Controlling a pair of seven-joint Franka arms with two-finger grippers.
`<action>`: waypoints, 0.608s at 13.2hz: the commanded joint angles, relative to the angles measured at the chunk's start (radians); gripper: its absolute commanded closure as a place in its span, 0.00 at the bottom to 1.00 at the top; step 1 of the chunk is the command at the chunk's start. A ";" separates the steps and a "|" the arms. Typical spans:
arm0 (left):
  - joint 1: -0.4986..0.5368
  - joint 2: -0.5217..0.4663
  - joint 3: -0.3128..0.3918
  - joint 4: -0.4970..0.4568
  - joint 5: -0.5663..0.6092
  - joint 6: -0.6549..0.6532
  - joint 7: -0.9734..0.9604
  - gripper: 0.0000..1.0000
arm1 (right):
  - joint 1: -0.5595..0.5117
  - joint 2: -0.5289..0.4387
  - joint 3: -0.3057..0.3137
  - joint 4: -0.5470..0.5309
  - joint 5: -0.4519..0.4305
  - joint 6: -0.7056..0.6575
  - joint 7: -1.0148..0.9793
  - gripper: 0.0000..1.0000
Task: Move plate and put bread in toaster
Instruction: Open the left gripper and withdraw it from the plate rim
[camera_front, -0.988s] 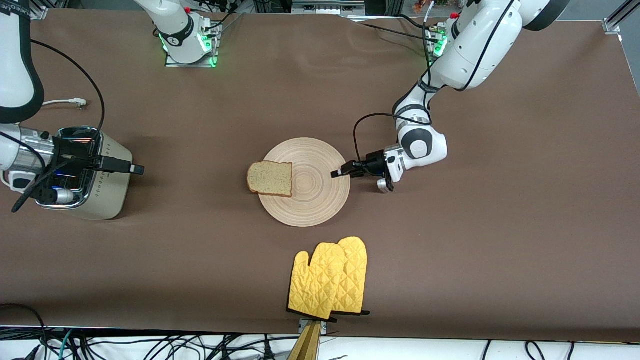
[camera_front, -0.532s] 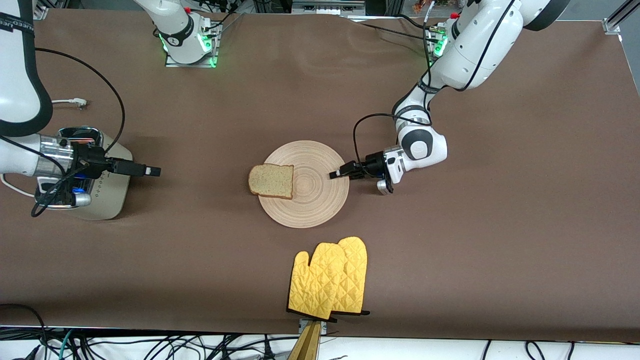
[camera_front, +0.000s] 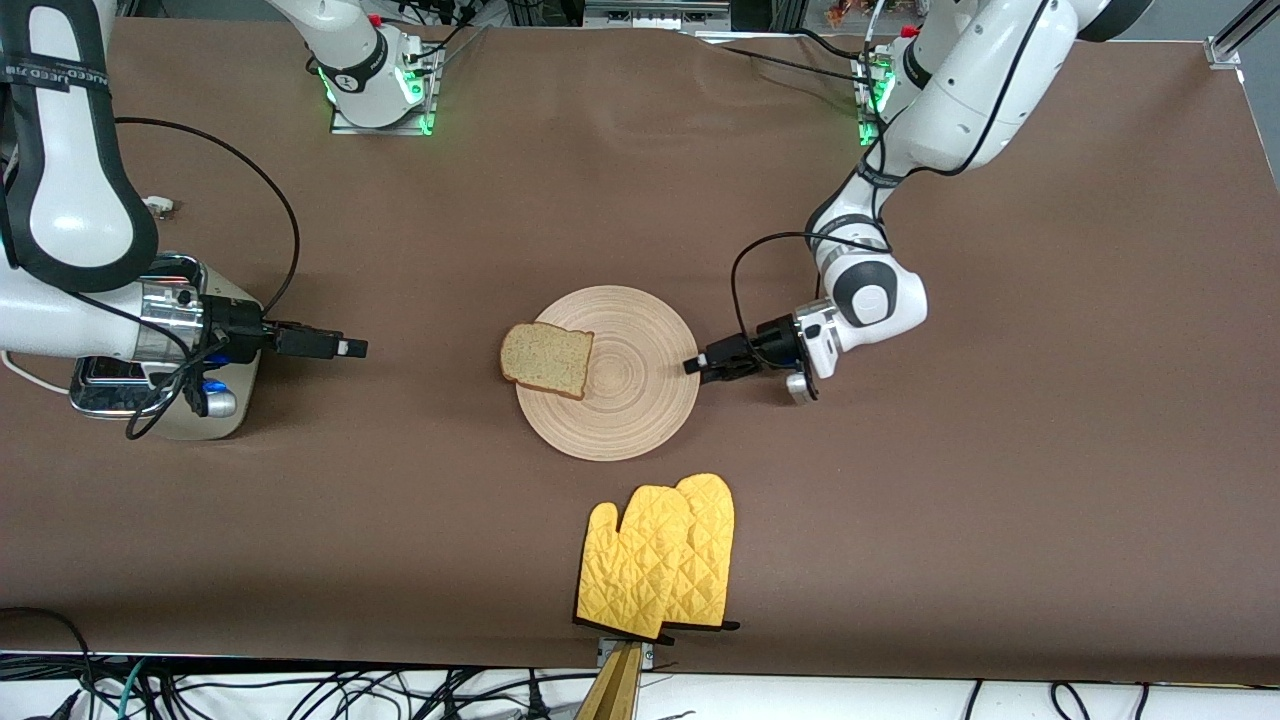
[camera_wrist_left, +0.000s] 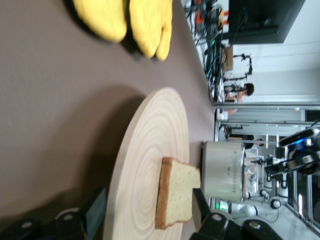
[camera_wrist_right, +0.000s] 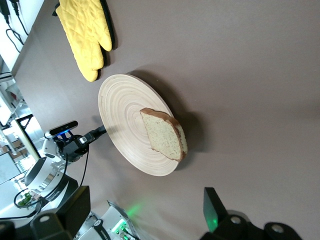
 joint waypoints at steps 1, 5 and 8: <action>0.074 -0.105 -0.003 -0.082 0.064 -0.001 0.007 0.16 | -0.004 0.012 -0.002 -0.041 0.099 0.010 -0.079 0.00; 0.226 -0.258 -0.005 -0.171 0.284 0.013 -0.091 0.00 | -0.004 0.042 -0.002 -0.052 0.154 0.009 -0.117 0.00; 0.341 -0.370 -0.016 -0.194 0.588 0.013 -0.311 0.00 | -0.004 0.087 -0.002 -0.052 0.202 0.003 -0.220 0.00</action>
